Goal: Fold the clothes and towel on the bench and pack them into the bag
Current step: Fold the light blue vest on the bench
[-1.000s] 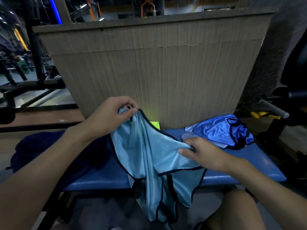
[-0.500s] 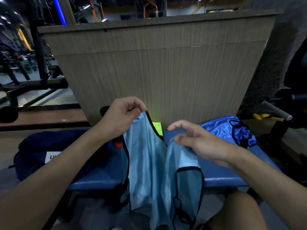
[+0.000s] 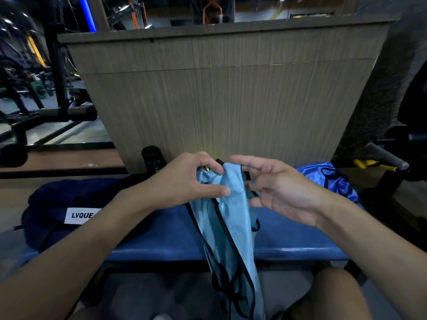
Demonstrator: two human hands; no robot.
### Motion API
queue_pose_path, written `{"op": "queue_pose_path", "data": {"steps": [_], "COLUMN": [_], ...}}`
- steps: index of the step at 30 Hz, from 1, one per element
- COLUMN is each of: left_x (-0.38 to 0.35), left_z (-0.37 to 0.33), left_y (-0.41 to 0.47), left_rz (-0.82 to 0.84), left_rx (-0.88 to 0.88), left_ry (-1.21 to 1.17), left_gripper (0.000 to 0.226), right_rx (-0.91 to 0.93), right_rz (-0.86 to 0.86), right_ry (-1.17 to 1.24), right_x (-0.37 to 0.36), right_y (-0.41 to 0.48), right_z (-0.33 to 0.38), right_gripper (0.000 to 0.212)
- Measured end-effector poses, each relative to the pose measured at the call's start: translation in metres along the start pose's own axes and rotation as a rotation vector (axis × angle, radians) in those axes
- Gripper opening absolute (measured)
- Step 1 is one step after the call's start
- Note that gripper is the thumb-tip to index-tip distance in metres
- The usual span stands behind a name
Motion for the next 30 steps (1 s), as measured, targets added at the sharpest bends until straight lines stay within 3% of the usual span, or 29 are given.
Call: {"op": "queue_pose_path", "data": {"steps": [3,7,12,17,23,27,30], "left_x": [0.0,-0.001,0.003,0.018,0.023,0.021,0.022], "left_z": [0.002,0.0,-0.003,-0.001,0.003,0.013,0.018], "left_y": [0.001,0.003,0.001,0.0,0.001,0.003,0.001], "left_rz": [-0.023,-0.048,-0.09,-0.156,-0.163,-0.125,-0.109], "left_rx": [0.001,-0.064,-0.097,-0.068,-0.039,0.012,0.034], "left_ry": [0.048,0.058,0.053,-0.045,-0.099,-0.172,-0.192], "left_gripper": [0.048,0.009,0.008,0.007,0.013,0.012,0.027], "right_rx": [0.025,0.051,0.071,0.08,0.23,0.443,0.584], "right_rz": [0.009,0.017,-0.022,-0.071,-0.138,-0.234,-0.199], "right_ry": [0.031,0.037,-0.005,-0.337,-0.598,-0.984,-1.072], "right_x": [-0.002,-0.003,0.001,0.01,0.013,0.009,-0.001], "right_y": [0.001,0.001,0.001,-0.001,-0.002,-0.005,-0.011], "right_z": [0.002,0.005,0.005,0.001,0.004,0.013,0.019], "right_gripper": [0.059,0.058,0.049,0.036,0.018,0.017,0.014]}}
Point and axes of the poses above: each hand's wrist, its own y-axis towards the middle knuckle, its own x-axis out of the back of the hand, z = x × y, the point moved 5 cm from there along y, towards the middle knuckle, and after that the axes turned 5 degrees about y, right-handed, at the moved point
